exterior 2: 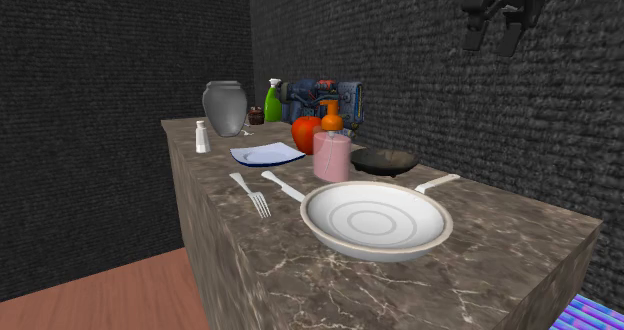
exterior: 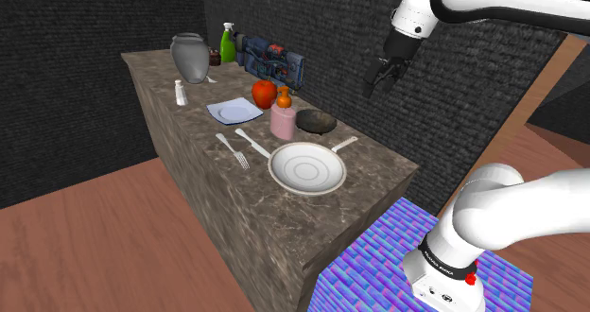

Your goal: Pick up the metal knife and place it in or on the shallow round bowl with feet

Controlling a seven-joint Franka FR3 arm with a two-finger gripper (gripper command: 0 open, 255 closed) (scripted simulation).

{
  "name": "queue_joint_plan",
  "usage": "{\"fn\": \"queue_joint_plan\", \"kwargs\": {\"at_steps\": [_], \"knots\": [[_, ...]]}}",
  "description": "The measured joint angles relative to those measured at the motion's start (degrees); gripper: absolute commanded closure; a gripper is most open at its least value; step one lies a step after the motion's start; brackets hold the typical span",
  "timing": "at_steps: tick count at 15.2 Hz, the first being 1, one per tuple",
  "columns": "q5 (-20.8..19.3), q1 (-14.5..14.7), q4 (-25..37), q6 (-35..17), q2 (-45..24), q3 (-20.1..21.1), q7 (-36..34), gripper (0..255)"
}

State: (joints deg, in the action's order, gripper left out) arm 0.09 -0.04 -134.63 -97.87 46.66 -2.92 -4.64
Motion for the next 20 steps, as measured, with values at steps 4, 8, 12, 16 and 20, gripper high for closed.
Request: {"fn": "queue_joint_plan", "kwargs": {"at_steps": [4, 8, 12, 16, 20], "knots": [[0.38, 0.48, 0.64, -2.59, -4.13, 0.63, -0.48, 0], [1.34, 1.6, 3.25, -6.68, -12.47, 2.5, -2.17, 0], [1.71, 2.26, 6.64, -10.42, -21.28, 3.55, -2.94, 0], [1.93, 3.07, 11.87, -12.35, -30.05, 4.96, -4.34, 0], [1.71, 3.56, 17.07, -14.86, -39.5, 5.77, -5.04, 0]]}}
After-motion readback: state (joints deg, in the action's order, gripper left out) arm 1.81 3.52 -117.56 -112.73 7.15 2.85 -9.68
